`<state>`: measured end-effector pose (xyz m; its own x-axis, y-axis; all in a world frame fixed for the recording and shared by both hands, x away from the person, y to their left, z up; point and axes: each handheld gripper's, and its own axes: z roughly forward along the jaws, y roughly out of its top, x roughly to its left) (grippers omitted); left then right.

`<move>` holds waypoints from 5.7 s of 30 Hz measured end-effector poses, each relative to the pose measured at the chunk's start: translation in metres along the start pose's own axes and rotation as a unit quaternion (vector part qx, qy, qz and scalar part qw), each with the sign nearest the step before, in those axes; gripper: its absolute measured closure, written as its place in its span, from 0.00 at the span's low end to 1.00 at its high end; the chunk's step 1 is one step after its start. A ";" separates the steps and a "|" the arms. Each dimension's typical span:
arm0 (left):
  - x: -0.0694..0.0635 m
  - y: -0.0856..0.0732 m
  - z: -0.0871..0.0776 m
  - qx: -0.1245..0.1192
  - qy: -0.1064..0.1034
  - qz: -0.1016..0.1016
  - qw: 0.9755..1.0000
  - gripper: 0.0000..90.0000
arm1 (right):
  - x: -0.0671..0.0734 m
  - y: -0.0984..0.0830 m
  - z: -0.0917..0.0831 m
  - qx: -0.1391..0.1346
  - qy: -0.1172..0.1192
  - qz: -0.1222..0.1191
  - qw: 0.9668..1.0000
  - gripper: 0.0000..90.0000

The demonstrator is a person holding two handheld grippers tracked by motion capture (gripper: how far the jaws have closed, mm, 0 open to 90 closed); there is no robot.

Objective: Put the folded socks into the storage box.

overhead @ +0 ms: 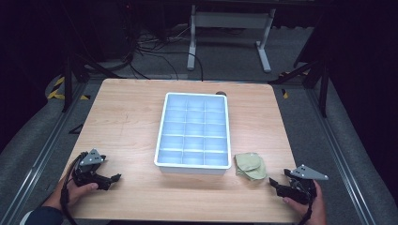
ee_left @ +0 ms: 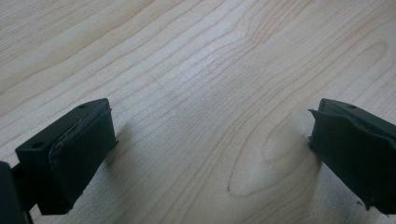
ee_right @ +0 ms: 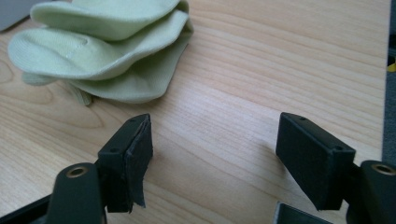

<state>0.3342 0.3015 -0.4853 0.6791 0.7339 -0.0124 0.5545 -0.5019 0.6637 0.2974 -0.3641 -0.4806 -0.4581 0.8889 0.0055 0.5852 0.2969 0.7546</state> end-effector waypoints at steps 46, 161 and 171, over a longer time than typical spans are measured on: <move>0.000 0.000 -0.001 0.000 0.003 0.001 1.000 0.01 | 0.027 0.074 0.020 0.005 0.029 -0.022 0.999 0.32; 0.001 0.000 0.000 -0.001 0.000 0.004 1.000 0.00 | 0.044 0.111 -0.009 -0.102 0.095 -0.094 0.986 0.88; 0.001 0.000 0.000 -0.001 0.000 0.004 1.000 0.00 | 0.050 0.128 -0.005 -0.111 0.109 -0.101 0.983 0.88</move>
<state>0.3344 0.3026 -0.4853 0.6836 0.7298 -0.0071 0.5485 -0.5073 0.6646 0.3465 -0.2828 -0.3805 -0.6959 0.7172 -0.0366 0.3181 0.3536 0.8797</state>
